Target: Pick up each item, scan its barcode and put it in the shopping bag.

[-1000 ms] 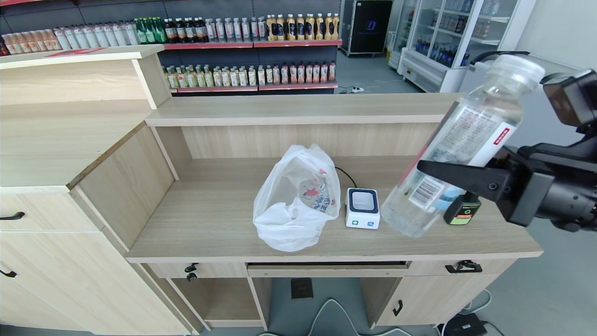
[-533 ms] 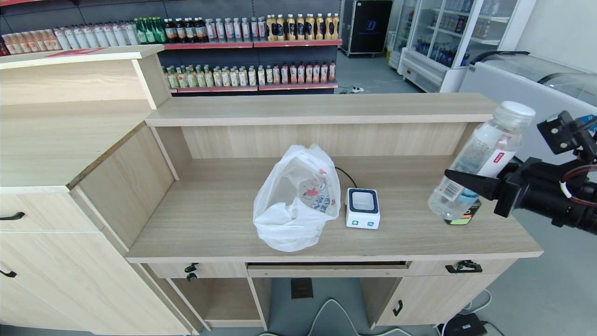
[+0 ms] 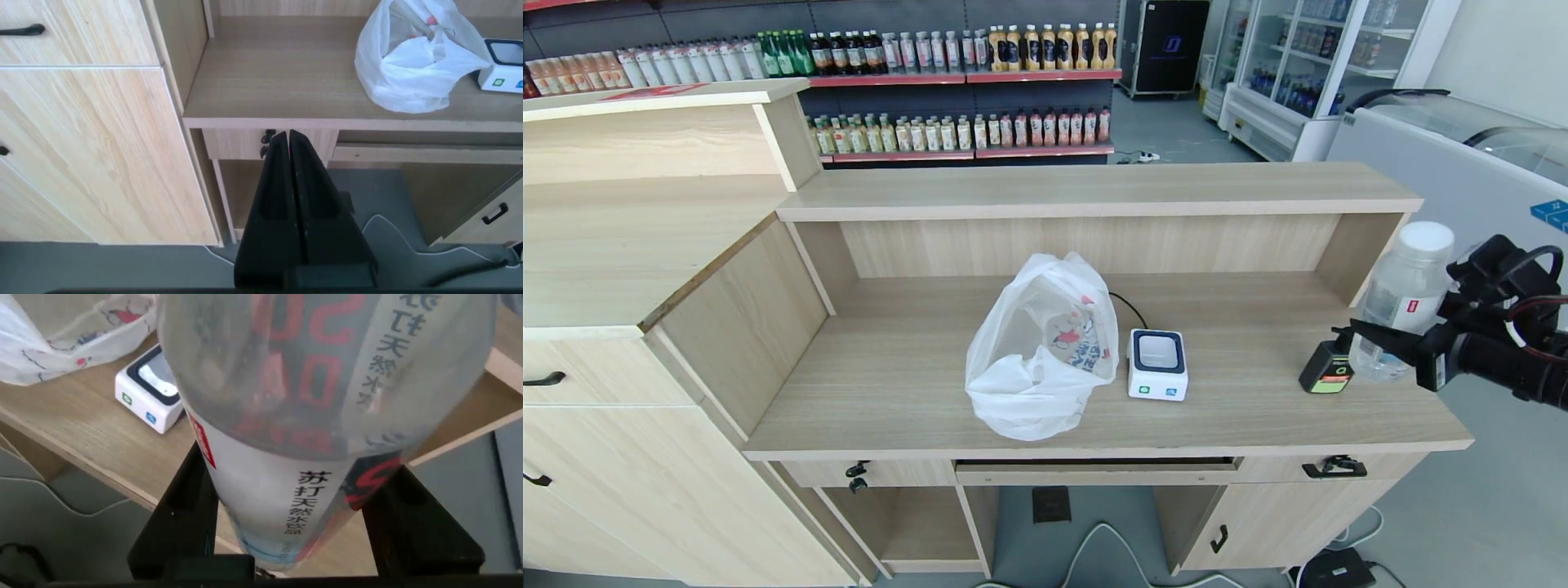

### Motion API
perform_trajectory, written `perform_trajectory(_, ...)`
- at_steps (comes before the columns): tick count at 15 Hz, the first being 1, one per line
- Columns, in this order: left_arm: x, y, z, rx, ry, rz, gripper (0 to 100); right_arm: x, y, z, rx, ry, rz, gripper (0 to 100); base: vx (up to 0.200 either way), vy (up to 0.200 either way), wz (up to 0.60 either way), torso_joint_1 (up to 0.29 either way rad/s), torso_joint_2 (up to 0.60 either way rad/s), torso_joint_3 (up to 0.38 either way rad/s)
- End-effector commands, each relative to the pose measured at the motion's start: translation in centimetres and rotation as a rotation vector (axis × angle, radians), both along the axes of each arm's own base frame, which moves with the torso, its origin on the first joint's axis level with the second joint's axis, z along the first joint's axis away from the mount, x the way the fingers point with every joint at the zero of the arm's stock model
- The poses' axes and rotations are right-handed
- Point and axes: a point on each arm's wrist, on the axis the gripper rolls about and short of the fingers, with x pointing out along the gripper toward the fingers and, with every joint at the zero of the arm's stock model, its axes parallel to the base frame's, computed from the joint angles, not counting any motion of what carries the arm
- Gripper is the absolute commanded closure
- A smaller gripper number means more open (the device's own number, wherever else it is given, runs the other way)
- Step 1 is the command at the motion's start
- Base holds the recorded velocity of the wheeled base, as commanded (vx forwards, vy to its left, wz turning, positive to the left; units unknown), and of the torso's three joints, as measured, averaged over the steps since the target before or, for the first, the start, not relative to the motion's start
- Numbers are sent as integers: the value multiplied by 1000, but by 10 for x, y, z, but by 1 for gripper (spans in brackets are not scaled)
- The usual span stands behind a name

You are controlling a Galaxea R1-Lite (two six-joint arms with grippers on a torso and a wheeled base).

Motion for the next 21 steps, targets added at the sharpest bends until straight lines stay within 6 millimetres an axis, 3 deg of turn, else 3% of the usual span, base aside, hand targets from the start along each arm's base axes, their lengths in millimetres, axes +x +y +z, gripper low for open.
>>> perform_trajectory(1, 0, 0, 0, 0, 0, 1, 100, 3, -10, -8, -48, 15, -52, 100, 0, 0, 0, 0, 0, 0)
perform_trajectory(8, 0, 0, 0, 0, 0, 1, 100, 1, -23, 0, -151, -87, -99, 100, 0, 0, 0, 0, 0, 0)
perform_trajectory(14, 0, 0, 0, 0, 0, 1, 100, 5, -27, 5, -172, -105, -151, 100, 0, 0, 600, 3, 3, 4)
perform_trajectory(21, 0, 0, 0, 0, 0, 1, 100, 27, -31, -20, -217, -43, -97, 100, 0, 0, 0, 0, 0, 0)
